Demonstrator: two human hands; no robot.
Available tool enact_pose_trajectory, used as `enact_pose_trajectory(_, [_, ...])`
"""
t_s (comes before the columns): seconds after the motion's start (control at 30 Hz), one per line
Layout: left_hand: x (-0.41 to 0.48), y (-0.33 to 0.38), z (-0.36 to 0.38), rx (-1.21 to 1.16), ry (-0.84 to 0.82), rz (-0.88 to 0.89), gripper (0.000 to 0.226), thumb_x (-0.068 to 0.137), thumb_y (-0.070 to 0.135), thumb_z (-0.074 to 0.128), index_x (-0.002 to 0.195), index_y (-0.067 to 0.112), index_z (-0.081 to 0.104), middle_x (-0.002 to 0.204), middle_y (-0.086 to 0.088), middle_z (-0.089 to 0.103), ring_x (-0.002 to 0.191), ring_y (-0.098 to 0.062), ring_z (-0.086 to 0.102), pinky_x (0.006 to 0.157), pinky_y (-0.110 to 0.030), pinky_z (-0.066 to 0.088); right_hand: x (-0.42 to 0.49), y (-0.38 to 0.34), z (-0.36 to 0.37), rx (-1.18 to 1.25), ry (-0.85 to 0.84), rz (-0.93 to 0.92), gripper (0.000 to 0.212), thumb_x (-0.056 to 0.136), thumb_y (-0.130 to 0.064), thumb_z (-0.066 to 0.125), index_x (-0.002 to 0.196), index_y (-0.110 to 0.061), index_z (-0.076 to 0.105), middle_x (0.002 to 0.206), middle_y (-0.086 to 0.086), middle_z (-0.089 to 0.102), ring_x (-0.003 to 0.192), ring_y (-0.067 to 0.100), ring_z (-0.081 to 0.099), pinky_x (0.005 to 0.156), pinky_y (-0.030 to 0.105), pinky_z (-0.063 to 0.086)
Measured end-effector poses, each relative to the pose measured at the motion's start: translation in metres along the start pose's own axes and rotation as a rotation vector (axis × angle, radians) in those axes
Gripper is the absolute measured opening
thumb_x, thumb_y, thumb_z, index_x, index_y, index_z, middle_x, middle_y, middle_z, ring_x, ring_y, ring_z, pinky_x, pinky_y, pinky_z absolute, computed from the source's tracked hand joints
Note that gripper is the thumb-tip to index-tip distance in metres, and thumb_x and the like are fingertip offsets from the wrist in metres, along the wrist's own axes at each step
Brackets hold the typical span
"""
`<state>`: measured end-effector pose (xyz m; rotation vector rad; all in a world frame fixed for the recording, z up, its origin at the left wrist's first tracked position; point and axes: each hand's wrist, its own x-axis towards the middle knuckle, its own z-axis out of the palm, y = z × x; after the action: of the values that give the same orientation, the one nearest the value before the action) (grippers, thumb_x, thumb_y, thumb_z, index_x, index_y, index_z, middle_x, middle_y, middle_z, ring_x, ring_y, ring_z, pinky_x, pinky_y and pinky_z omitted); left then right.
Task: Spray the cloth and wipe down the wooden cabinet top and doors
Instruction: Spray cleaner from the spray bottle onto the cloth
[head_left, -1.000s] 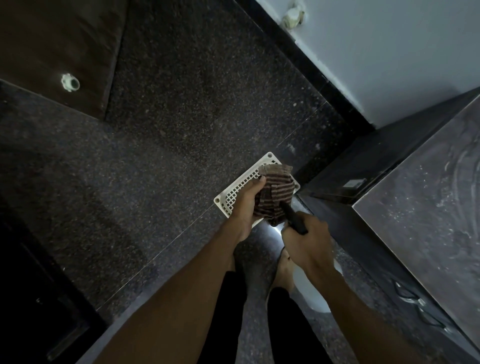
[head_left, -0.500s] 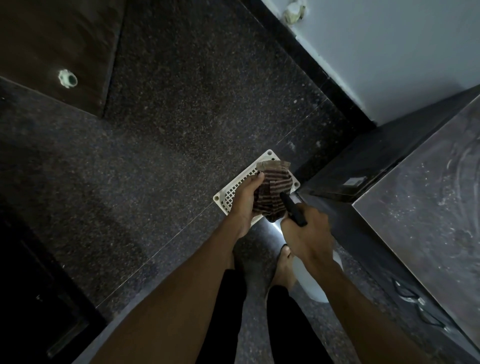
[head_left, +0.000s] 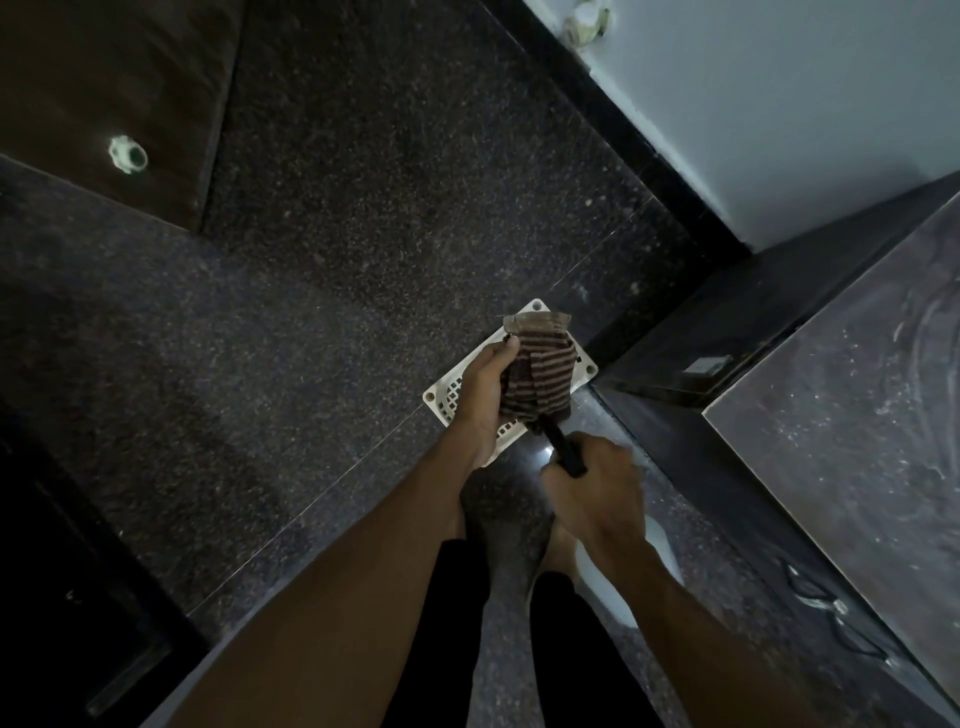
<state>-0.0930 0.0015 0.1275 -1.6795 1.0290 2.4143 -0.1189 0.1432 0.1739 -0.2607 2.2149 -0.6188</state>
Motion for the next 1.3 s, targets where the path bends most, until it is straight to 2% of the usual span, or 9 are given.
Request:
enact_pose_trajectory(0.17, [0.006, 0.005, -0.005, 0.009, -0.010, -0.004, 0.039, 0.101, 0.039, 0.053, 0.124, 0.009, 0.064, 0.118, -0.011, 0.073, 0.108, -0.031, 0.070, 0.078, -0.039, 0.060, 0.004, 0.008, 0.009, 0.117, 0.080, 0.092, 0.015, 0.059, -0.031, 0.051, 0.050, -0.024, 0.042, 0.050, -0.005, 0.045, 0.049, 0.020, 0.048, 0.052, 0.033, 0.045])
enact_pose_trajectory(0.3, [0.013, 0.010, -0.016, 0.061, -0.027, -0.014, 0.043, 0.101, 0.043, 0.052, 0.129, 0.013, 0.062, 0.121, -0.006, 0.072, 0.111, -0.026, 0.069, 0.092, -0.046, 0.058, 0.009, 0.014, 0.014, 0.120, 0.129, -0.085, 0.010, 0.060, -0.040, 0.046, 0.060, -0.032, 0.040, 0.063, -0.002, 0.048, 0.058, 0.019, 0.048, 0.055, 0.029, 0.038])
enact_pose_trajectory(0.4, [0.017, 0.017, -0.026, 0.043, 0.025, -0.023, 0.043, 0.099, 0.043, 0.056, 0.128, 0.013, 0.063, 0.119, -0.006, 0.073, 0.110, -0.026, 0.069, 0.094, -0.048, 0.056, 0.019, 0.018, 0.016, 0.165, 0.175, -0.167, 0.013, 0.067, -0.029, 0.053, 0.080, -0.026, 0.051, 0.080, -0.003, 0.052, 0.070, 0.016, 0.053, 0.057, 0.027, 0.039])
enact_pose_trajectory(0.53, [0.022, 0.020, -0.044, 0.071, 0.075, -0.006, 0.022, 0.095, 0.037, 0.065, 0.110, 0.021, 0.066, 0.108, -0.002, 0.075, 0.098, -0.023, 0.071, 0.072, -0.037, 0.060, 0.043, 0.020, 0.025, 0.306, 0.265, -0.232, 0.022, 0.076, -0.013, 0.057, 0.097, -0.009, 0.058, 0.092, 0.004, 0.056, 0.085, 0.022, 0.057, 0.073, 0.026, 0.045])
enact_pose_trajectory(0.63, [0.028, 0.015, -0.057, 0.076, 0.117, 0.033, 0.026, 0.089, 0.023, 0.075, 0.113, 0.016, 0.066, 0.103, -0.002, 0.076, 0.091, -0.019, 0.074, 0.062, -0.031, 0.059, 0.068, 0.022, 0.038, 0.308, 0.321, -0.258, 0.034, 0.086, -0.018, 0.059, 0.116, -0.003, 0.060, 0.103, 0.007, 0.062, 0.094, 0.023, 0.061, 0.082, 0.039, 0.051])
enact_pose_trajectory(0.73, [0.038, 0.008, -0.068, 0.067, 0.165, 0.061, 0.036, 0.084, 0.016, 0.080, 0.117, 0.011, 0.066, 0.106, -0.005, 0.076, 0.094, -0.020, 0.075, 0.078, -0.043, 0.063, 0.092, 0.022, 0.053, 0.282, 0.396, -0.298, 0.034, 0.095, -0.024, 0.061, 0.125, -0.007, 0.059, 0.111, 0.006, 0.066, 0.103, 0.020, 0.060, 0.091, 0.047, 0.050])
enact_pose_trajectory(0.87, [0.057, 0.000, -0.080, 0.053, 0.191, 0.101, 0.040, 0.083, 0.016, 0.081, 0.120, 0.010, 0.066, 0.110, -0.006, 0.075, 0.101, -0.025, 0.073, 0.081, -0.043, 0.061, 0.132, 0.030, 0.075, 0.160, 0.506, -0.282, 0.045, 0.097, -0.040, 0.062, 0.126, -0.005, 0.059, 0.111, 0.011, 0.065, 0.101, 0.024, 0.057, 0.081, 0.045, 0.052])
enact_pose_trajectory(1.2, [0.078, -0.012, -0.106, -0.005, 0.092, 0.145, 0.044, 0.082, 0.016, 0.081, 0.123, 0.009, 0.065, 0.119, -0.008, 0.073, 0.112, -0.026, 0.069, 0.099, -0.054, 0.053, 0.175, 0.081, 0.131, 0.183, 0.402, -0.382, 0.060, 0.090, -0.029, 0.074, 0.138, -0.002, 0.051, 0.118, 0.017, 0.054, 0.106, 0.006, 0.046, 0.086, 0.019, 0.042])
enact_pose_trajectory(1.3, [0.074, -0.012, -0.106, 0.024, 0.061, 0.159, 0.049, 0.080, 0.019, 0.083, 0.124, 0.009, 0.065, 0.122, -0.009, 0.072, 0.114, -0.028, 0.068, 0.101, -0.055, 0.051, 0.173, 0.088, 0.137, 0.193, 0.380, -0.362, 0.066, 0.086, -0.029, 0.077, 0.141, -0.006, 0.048, 0.122, 0.016, 0.053, 0.111, 0.009, 0.048, 0.088, 0.025, 0.047])
